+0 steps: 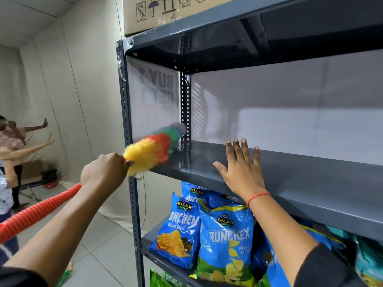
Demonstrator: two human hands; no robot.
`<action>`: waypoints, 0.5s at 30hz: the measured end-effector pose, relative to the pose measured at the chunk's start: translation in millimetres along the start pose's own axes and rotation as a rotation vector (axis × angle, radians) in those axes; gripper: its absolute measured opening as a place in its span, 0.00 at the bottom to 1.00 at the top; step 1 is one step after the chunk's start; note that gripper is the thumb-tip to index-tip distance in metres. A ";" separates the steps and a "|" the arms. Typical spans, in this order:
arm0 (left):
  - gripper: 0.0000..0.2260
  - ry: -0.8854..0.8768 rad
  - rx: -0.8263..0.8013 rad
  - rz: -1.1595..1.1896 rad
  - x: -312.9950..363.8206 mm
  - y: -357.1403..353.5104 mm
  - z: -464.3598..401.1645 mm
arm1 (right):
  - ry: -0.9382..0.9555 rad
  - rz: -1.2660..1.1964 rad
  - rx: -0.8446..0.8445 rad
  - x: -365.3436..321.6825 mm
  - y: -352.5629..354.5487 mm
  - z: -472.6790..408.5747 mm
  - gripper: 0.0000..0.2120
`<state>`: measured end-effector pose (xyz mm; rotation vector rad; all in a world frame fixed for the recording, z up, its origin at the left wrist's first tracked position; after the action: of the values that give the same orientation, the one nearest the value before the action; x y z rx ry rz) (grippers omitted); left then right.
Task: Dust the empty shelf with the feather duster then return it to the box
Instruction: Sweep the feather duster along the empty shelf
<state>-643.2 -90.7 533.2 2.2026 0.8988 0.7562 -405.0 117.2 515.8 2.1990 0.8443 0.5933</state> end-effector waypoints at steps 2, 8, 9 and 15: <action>0.17 -0.076 0.004 0.094 10.8 0.3 7.0 | -0.005 -0.001 0.007 0.2 -1.0 0.2 0.34; 0.19 -0.035 -0.143 -0.035 24.1 -1.6 5.6 | -0.021 -0.014 -0.011 2.0 -0.8 0.5 0.34; 0.19 -0.001 -0.113 -0.033 24.5 0.8 4.5 | -0.021 -0.015 -0.014 2.0 -0.5 0.4 0.34; 0.17 -0.128 -0.051 0.207 39.8 15.4 20.1 | -0.025 -0.017 0.016 0.9 0.1 0.9 0.34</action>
<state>-599.2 -76.1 542.2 2.2926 0.5890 0.7153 -403.8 117.4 515.5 2.2072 0.8563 0.5515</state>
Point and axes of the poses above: each hand's wrist, its own z-axis away from the middle knuckle, its own y-axis out of the back of the hand, x = y × z, the point moved 4 cm from there along -z, towards the middle knuckle, and after that the axes turned 8 degrees about y, right-handed, at the moved point
